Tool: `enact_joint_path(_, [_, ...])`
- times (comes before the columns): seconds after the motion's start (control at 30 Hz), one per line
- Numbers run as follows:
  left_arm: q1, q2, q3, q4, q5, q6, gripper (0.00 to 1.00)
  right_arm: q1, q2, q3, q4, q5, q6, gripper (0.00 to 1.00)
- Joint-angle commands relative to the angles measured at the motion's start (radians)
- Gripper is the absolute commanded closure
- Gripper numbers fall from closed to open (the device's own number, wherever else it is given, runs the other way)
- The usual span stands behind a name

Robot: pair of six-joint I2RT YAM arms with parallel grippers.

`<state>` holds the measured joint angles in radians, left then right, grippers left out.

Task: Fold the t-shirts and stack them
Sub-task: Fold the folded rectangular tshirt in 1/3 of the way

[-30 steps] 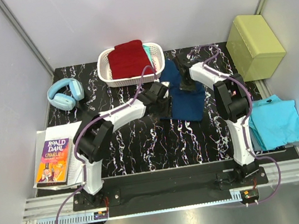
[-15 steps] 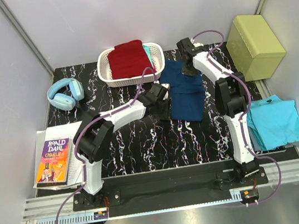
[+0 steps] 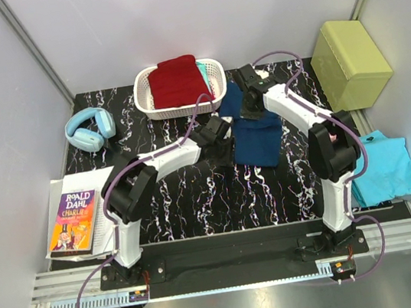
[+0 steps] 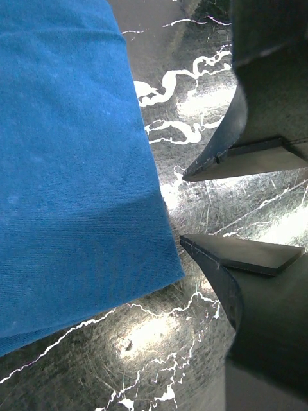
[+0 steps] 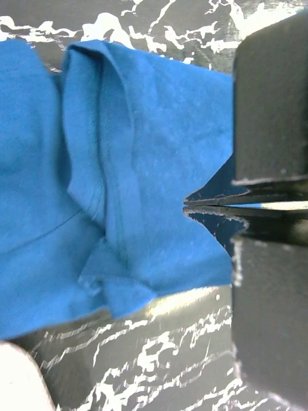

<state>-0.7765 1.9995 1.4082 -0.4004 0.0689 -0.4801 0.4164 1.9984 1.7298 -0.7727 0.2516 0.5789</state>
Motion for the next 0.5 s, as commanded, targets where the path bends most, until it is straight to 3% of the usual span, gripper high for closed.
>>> enact_joint_path(0.0, [0.003,0.01,0.032,0.026,0.012,-0.009,0.57,-0.013,-0.032,-0.065,0.033,-0.025,0.03,1.0])
enact_joint_path(0.27, [0.003,-0.01,0.034,0.02,-0.007,-0.011,0.58,-0.013,0.006,-0.157,0.068,-0.031,0.039,1.0])
enact_joint_path(0.47, [0.003,-0.013,0.035,0.015,-0.004,-0.014,0.58,-0.013,0.079,-0.128,0.084,-0.029,0.038,1.0])
